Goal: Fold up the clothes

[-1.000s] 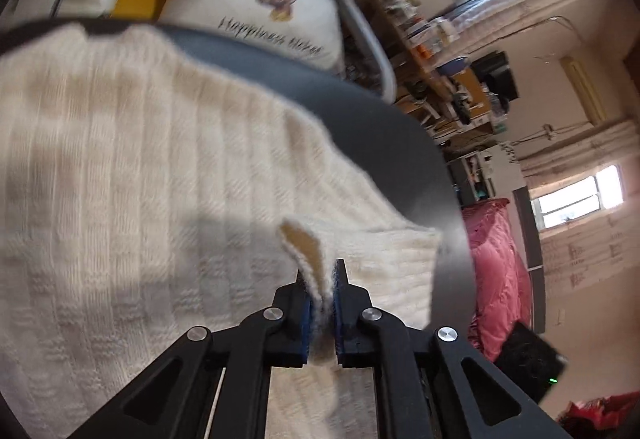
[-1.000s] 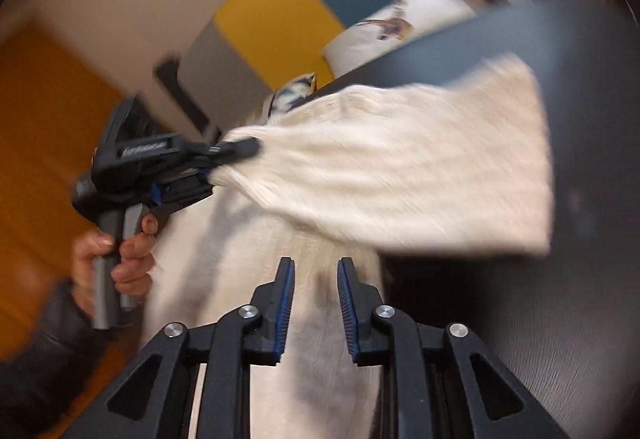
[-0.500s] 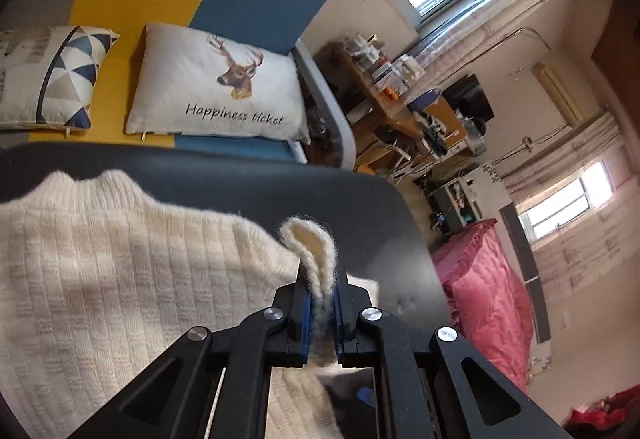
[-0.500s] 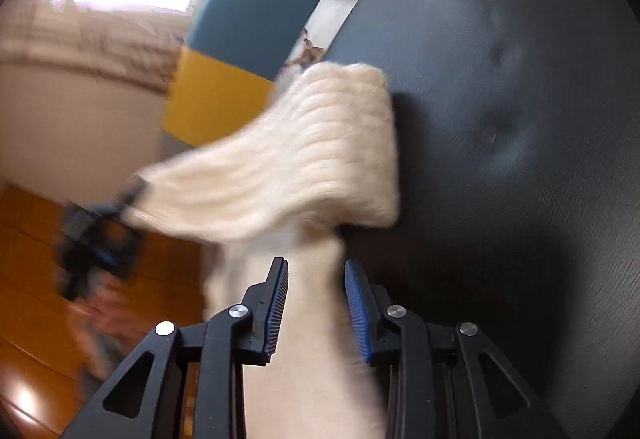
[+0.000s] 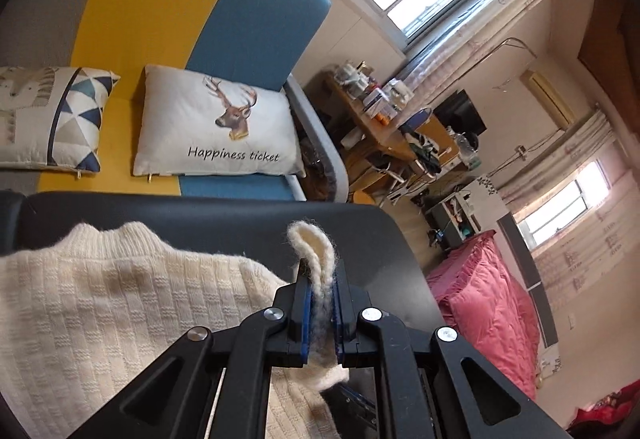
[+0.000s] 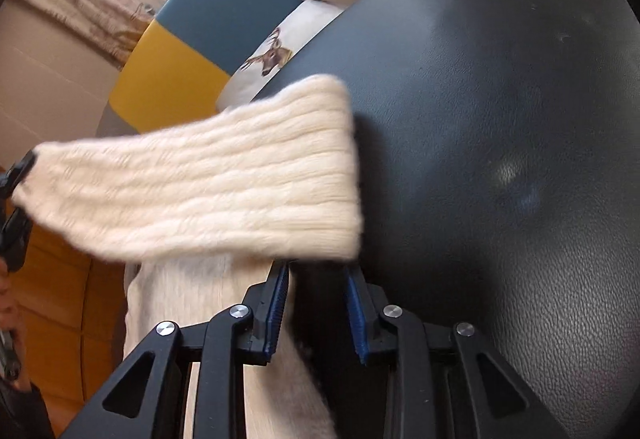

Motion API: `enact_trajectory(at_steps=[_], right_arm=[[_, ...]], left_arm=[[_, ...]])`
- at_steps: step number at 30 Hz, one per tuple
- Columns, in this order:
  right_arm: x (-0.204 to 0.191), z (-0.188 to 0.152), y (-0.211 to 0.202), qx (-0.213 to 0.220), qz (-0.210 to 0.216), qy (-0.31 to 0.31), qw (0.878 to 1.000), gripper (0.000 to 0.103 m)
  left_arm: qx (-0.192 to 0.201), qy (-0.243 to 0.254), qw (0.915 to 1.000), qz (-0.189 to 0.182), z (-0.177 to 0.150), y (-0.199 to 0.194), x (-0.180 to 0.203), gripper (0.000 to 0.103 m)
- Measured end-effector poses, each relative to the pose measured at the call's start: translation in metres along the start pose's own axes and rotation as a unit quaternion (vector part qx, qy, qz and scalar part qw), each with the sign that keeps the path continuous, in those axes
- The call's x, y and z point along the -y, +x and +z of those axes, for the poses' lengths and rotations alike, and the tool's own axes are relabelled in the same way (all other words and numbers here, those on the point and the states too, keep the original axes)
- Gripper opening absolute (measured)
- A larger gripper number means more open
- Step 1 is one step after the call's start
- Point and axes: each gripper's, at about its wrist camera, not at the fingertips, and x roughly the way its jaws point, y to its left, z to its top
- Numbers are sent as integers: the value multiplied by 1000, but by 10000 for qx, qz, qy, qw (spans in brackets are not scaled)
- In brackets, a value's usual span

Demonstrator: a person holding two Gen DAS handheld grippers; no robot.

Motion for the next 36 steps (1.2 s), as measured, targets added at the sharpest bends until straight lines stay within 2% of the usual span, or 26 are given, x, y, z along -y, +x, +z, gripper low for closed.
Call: enact_trajectory(at_steps=[8,14,17,19,20,22,25,27,29,32,35,36], right_arm=[[-10,24,16,129,-81,-15,9999,28],[-22,29,27,52,-275,-347,9990,28],[-27,28,30,-10,-407,-562,9976,28],[-30,27,33,-51,-486,-717,9962,27],[-33,26,35,-94,-551,-848,9948,23],[-40,24,38,-137,-758,-1155,9903,22],[-41,22,38,-222,-798,-1288,9882,22],[-38,21,39,-252,-785,-1240,9888,22],[-37,23,42,-258,-772,-1224,9891,22],[-37,22,39,-321,-712,-1244,9892,22],[-35,27,42,-362,-640,-1187,9902,22],[-34,27,42,-371,-625,-1170,9905,22]], left_arm=[[243,117,9996,62,10,-35,-8,8],[423,-7,9989,194,6,-60,-37,8],[642,-158,9975,263,0,-81,-62,8],[572,-257,9971,430,-9,-85,-81,8],[530,-306,9968,516,-14,-86,-91,8],[446,-404,9958,689,-23,-89,-111,8],[210,-560,9942,894,-39,-87,-140,8],[-272,-852,9929,785,-55,-72,-160,8],[-583,-1285,9874,720,-69,-57,-180,11],[-858,-1851,9775,542,-84,-39,-206,21],[-842,-2191,9711,425,-95,-28,-218,22],[-843,-2275,9693,402,-97,-25,-220,28]])
